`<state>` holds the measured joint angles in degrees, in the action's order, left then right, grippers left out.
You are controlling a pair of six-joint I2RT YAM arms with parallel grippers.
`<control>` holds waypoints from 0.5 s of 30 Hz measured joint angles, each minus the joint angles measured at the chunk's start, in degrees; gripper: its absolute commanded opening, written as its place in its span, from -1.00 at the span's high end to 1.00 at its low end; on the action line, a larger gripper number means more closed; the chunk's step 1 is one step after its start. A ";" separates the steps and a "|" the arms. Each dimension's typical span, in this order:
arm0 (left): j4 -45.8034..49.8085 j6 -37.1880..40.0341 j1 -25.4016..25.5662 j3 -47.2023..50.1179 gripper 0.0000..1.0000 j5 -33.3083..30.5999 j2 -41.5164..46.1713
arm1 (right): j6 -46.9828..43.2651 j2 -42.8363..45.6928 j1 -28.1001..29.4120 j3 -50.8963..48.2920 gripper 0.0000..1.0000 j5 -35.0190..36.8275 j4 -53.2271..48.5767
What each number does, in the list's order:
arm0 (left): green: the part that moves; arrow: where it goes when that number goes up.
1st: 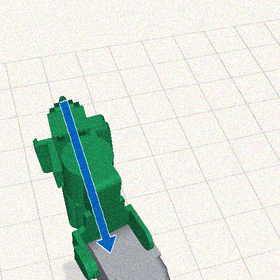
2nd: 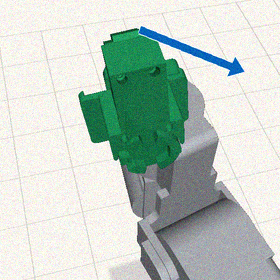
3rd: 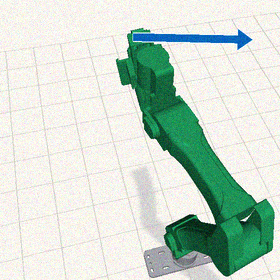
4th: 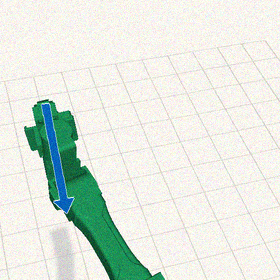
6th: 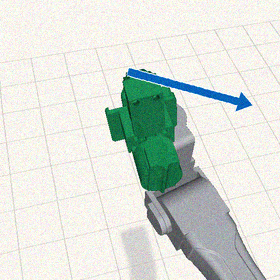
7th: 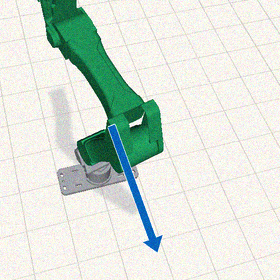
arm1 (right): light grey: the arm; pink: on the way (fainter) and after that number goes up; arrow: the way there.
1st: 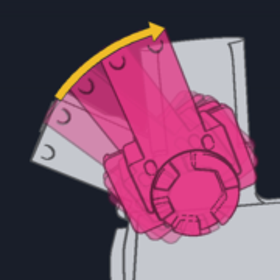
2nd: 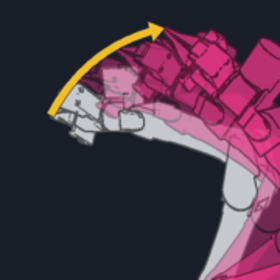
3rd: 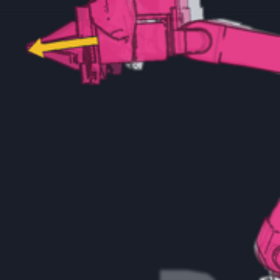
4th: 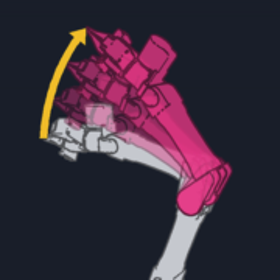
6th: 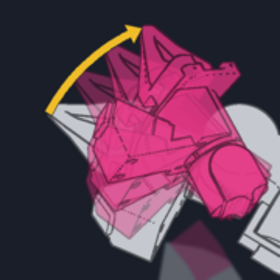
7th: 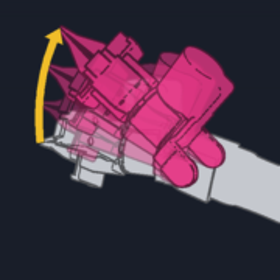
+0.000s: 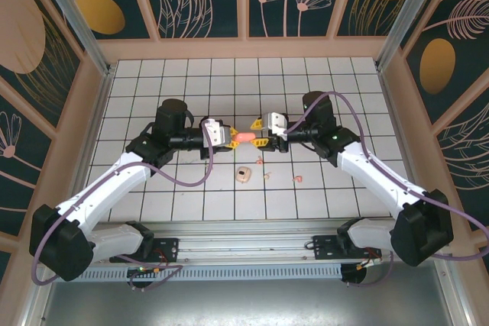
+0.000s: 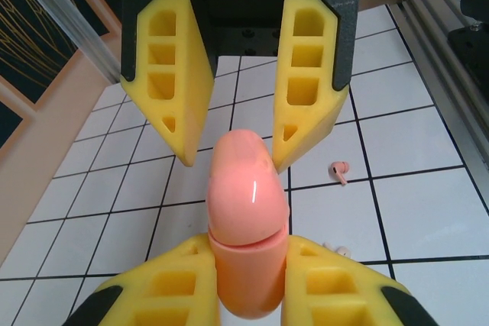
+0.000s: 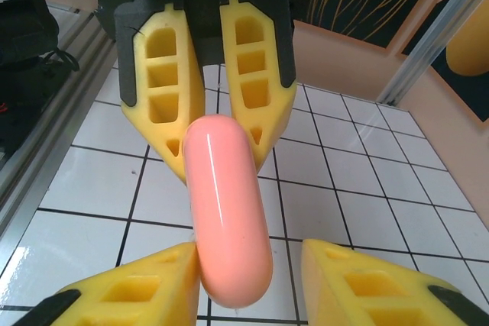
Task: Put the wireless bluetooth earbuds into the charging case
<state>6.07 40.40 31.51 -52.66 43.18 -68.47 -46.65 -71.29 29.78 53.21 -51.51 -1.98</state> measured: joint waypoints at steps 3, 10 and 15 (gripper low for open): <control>0.09 -0.15 0.00 0.00 0.74 0.09 0.00 | 0.76 0.22 -0.35 -0.48 0.22 -0.76 1.14; 0.85 -0.17 0.13 0.48 0.74 1.44 -0.04 | 2.67 0.44 -1.36 -0.57 0.21 -0.90 6.12; 0.44 -0.92 0.11 0.83 0.74 1.90 -0.04 | 3.76 0.44 -1.42 -0.57 0.21 -0.87 7.41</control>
<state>6.50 39.48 31.62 -51.83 45.08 -68.51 -42.89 -70.85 28.36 52.64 -52.38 5.43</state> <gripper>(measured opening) 0.171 0.392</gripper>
